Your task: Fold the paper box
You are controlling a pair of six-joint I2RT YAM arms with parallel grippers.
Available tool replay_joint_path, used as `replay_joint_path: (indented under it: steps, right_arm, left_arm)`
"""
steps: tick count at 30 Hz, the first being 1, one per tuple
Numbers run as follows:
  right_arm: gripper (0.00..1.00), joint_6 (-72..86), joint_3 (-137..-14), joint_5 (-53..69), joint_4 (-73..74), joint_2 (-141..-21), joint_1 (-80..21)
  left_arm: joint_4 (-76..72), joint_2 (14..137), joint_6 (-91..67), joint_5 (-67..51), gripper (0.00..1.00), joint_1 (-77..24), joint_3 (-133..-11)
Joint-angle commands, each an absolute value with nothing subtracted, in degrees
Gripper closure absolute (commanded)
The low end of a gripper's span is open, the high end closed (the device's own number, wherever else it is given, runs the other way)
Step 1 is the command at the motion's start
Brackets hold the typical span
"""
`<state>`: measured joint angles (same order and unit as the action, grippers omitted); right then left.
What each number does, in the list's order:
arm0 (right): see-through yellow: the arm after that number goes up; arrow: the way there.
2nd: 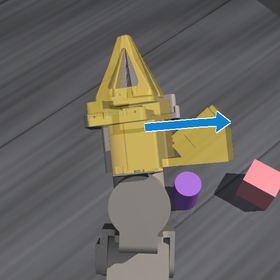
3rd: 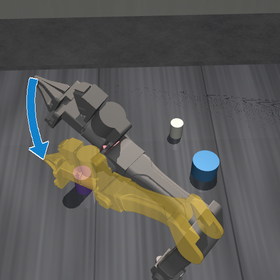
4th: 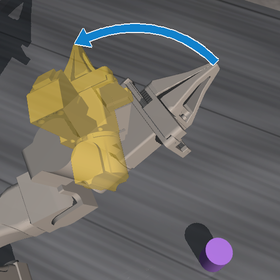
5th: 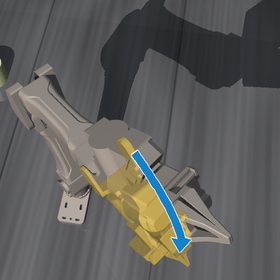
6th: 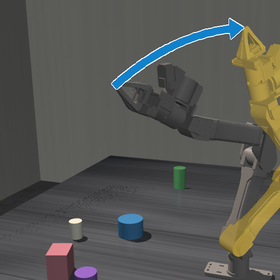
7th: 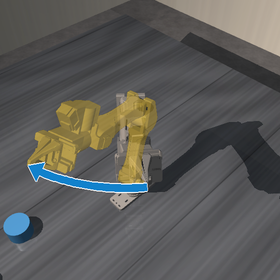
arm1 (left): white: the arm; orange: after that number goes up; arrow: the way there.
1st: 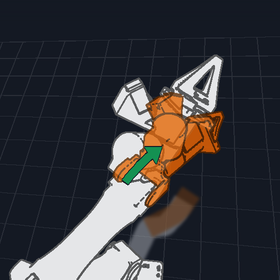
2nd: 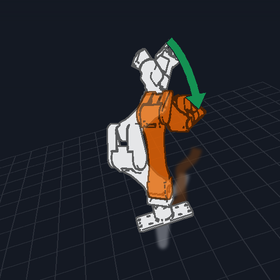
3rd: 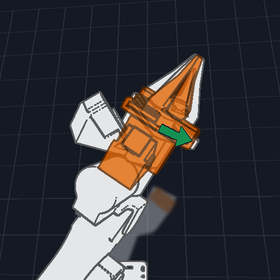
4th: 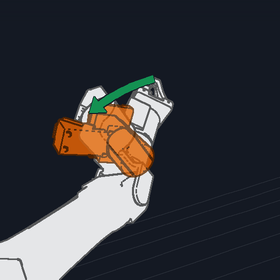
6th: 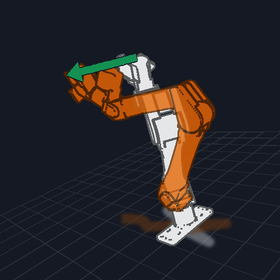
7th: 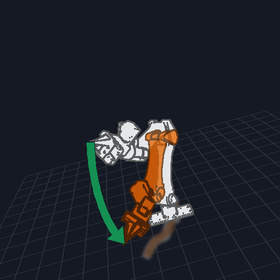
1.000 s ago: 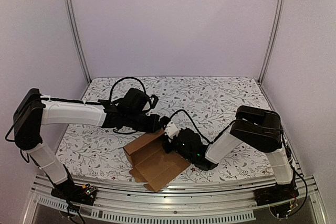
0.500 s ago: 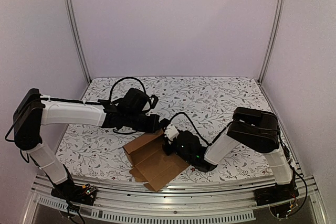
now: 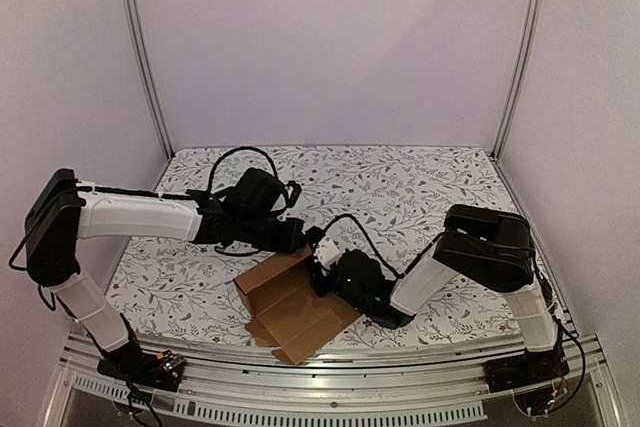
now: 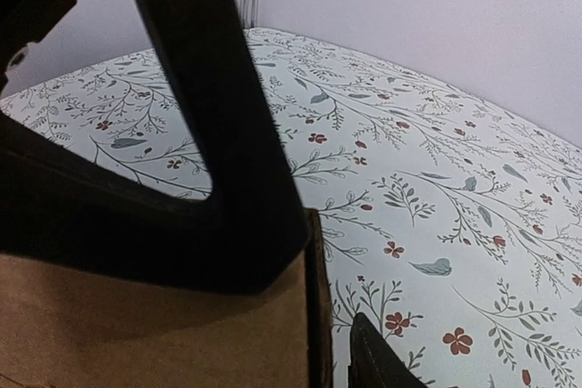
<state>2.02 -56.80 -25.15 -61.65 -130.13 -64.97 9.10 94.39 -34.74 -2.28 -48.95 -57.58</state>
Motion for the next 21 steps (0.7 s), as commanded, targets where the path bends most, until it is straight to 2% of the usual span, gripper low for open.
replay_joint_path:
  steps: [1,5,11,21]
  right_arm:
    - [0.59,1.23,-53.97,-25.68,-62.16,-126.71,-66.06]
    - [0.49,1.60,-50.76,-23.83,-59.45,-122.82,-66.57]
    - [0.43,2.19,-45.14,-21.89,-56.04,-116.07,-67.02]
    - [0.41,2.85,-41.42,-16.48,-43.08,-104.63,-67.12]
  left_arm:
    - [12.78,93.48,-34.37,-1.30,1.00,-49.83,-56.60]
    - [13.15,92.76,-33.92,-0.53,1.00,-49.70,-56.73]
    - [15.13,90.90,-32.50,0.66,0.99,-49.49,-58.14]
    - [23.86,83.26,-29.65,5.74,0.77,-48.88,-62.93]
